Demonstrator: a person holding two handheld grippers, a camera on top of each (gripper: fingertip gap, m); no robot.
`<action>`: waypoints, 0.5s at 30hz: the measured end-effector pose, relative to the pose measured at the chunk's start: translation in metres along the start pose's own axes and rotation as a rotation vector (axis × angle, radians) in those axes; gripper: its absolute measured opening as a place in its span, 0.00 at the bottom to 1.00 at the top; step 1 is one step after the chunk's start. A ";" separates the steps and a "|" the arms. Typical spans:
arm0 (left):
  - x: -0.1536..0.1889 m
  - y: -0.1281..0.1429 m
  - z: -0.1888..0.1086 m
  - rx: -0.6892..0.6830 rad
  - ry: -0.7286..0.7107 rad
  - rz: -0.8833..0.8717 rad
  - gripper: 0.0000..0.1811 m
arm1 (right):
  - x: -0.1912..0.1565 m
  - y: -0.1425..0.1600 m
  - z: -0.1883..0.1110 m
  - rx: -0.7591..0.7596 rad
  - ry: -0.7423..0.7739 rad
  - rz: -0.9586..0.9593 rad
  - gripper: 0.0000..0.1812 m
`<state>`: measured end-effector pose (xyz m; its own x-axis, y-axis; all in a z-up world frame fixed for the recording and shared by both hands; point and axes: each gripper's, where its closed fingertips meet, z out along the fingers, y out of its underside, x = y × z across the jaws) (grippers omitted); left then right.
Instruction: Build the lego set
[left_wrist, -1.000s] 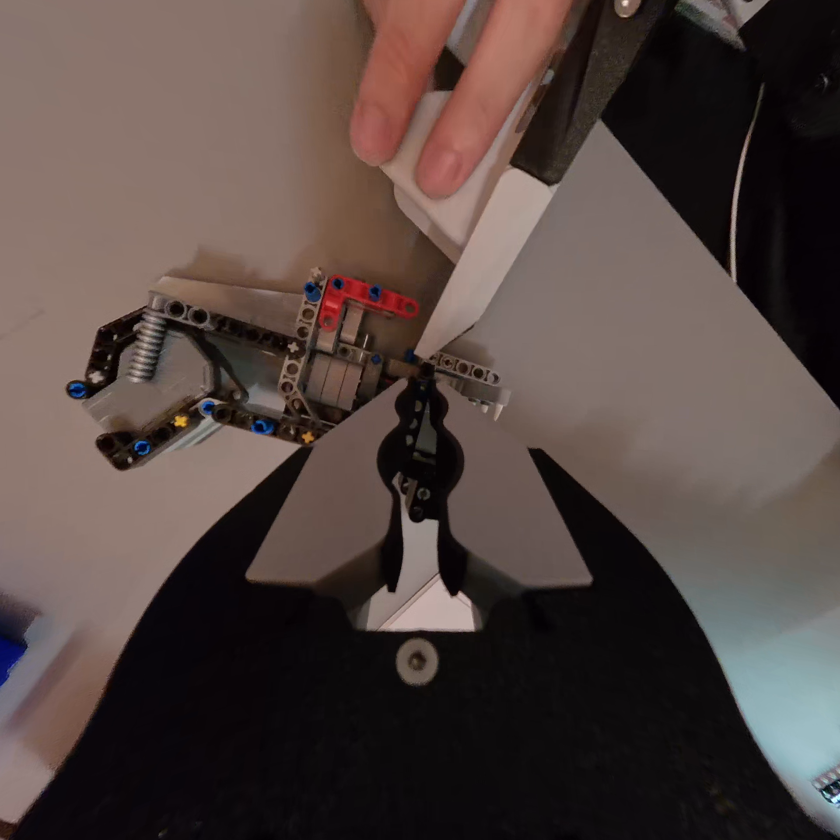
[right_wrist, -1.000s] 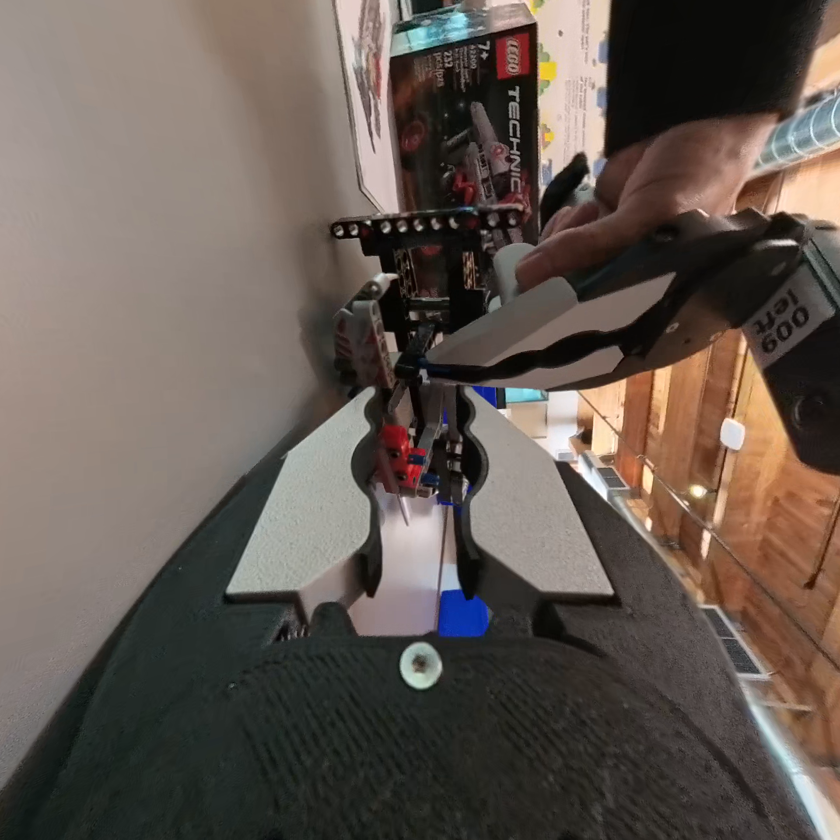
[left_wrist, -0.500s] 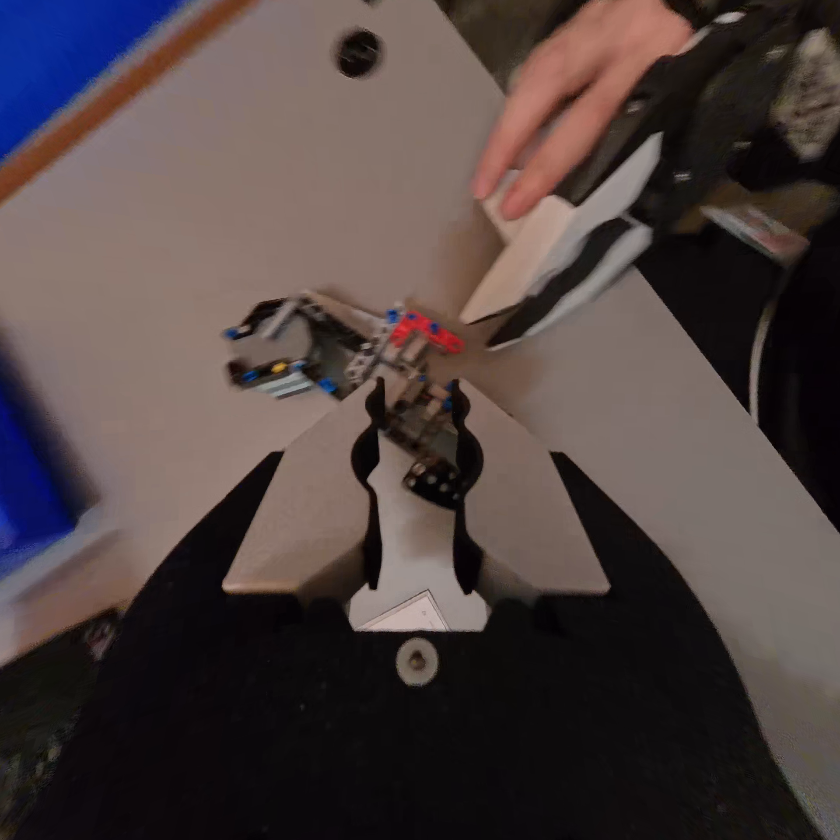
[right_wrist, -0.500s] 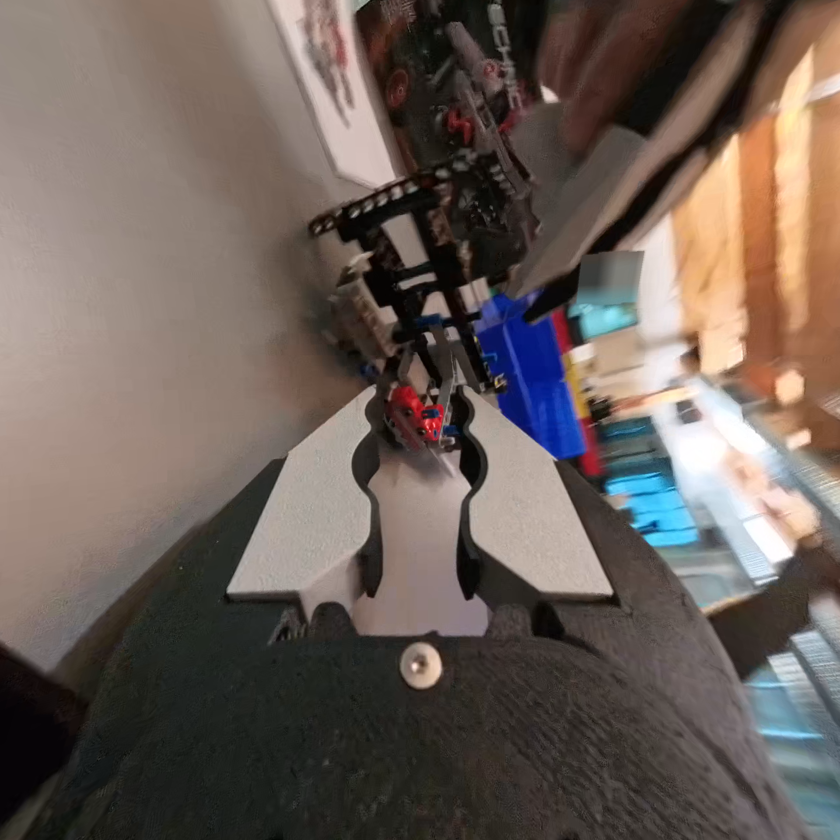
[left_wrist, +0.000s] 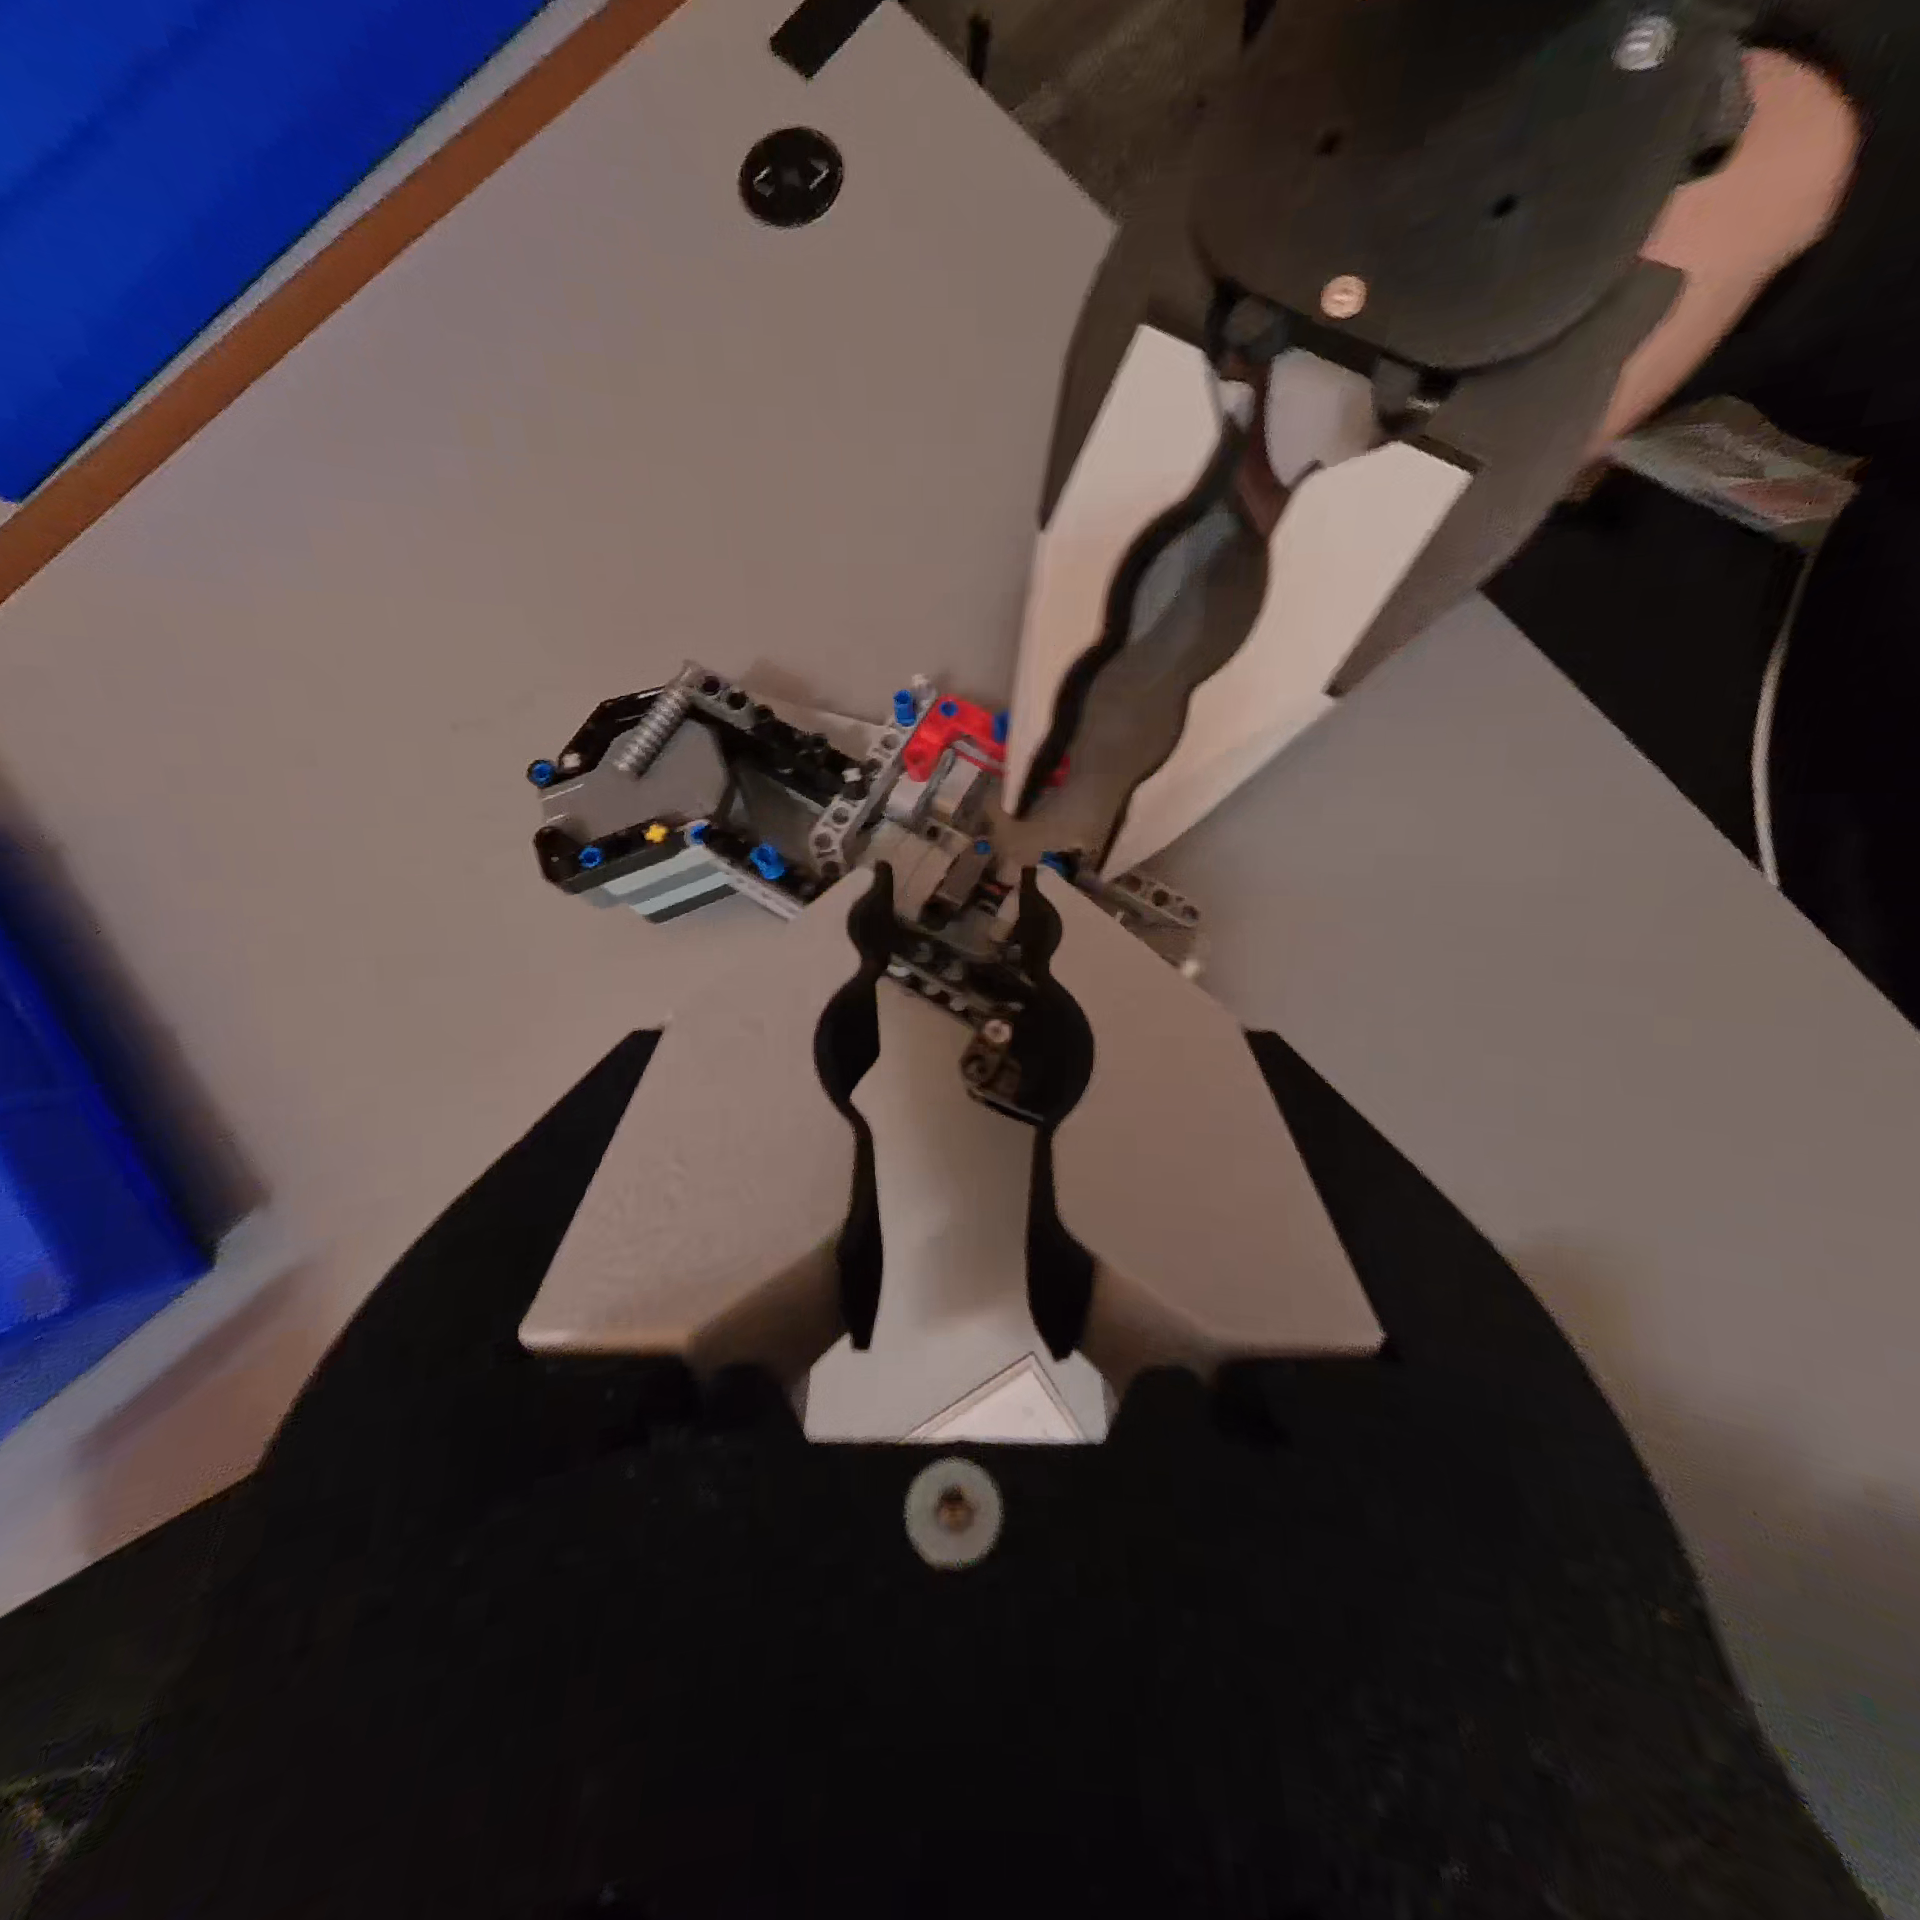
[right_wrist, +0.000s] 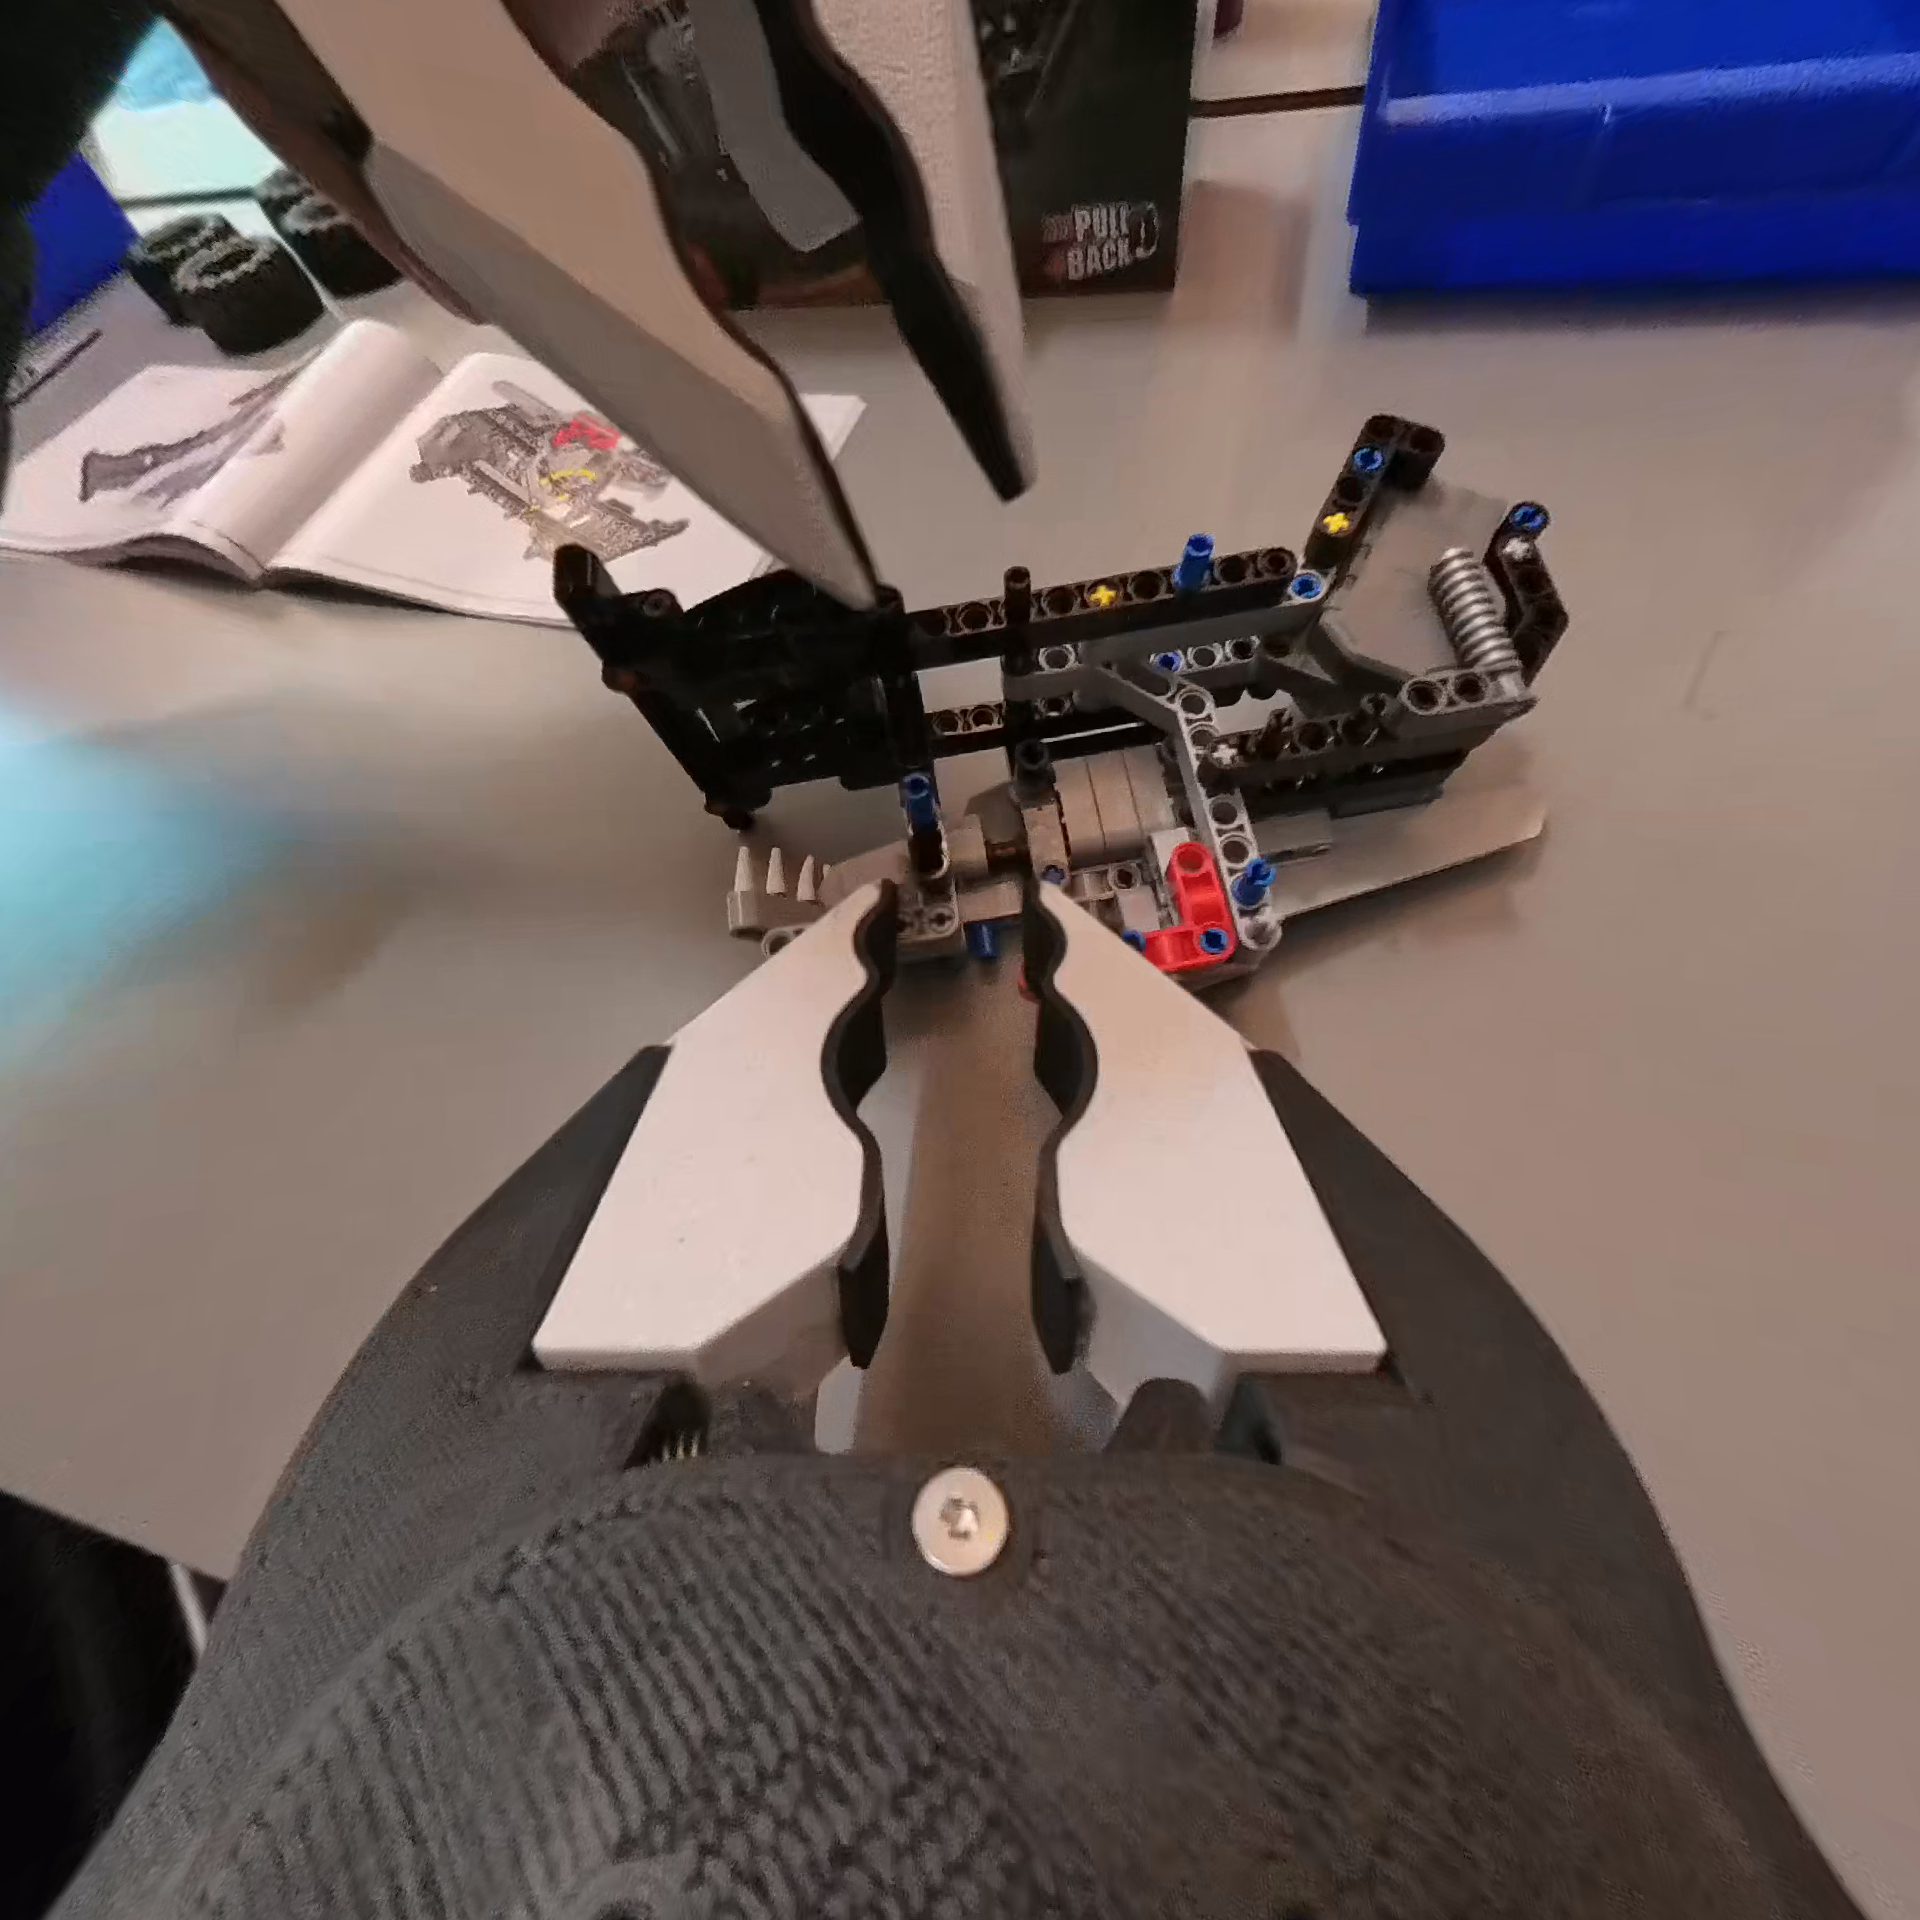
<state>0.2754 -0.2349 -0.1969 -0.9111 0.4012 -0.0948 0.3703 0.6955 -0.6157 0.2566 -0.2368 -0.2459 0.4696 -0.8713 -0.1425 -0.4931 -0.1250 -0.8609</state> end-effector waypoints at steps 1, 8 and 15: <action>-0.006 0.001 0.002 -0.018 -0.013 -0.022 0.11 | -0.003 0.002 0.002 -0.014 -0.015 0.037 0.12; -0.036 0.011 0.012 -0.001 -0.148 -0.317 0.31 | -0.025 0.008 -0.017 -0.004 -0.026 0.218 0.20; -0.023 0.033 0.028 0.030 -0.160 -0.515 0.30 | -0.022 0.014 -0.037 0.099 -0.043 0.414 0.25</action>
<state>0.3040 -0.2376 -0.2367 -0.9904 -0.0852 0.1085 -0.1351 0.7600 -0.6358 0.2126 -0.2372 -0.2372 0.2776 -0.8177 -0.5043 -0.5749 0.2792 -0.7691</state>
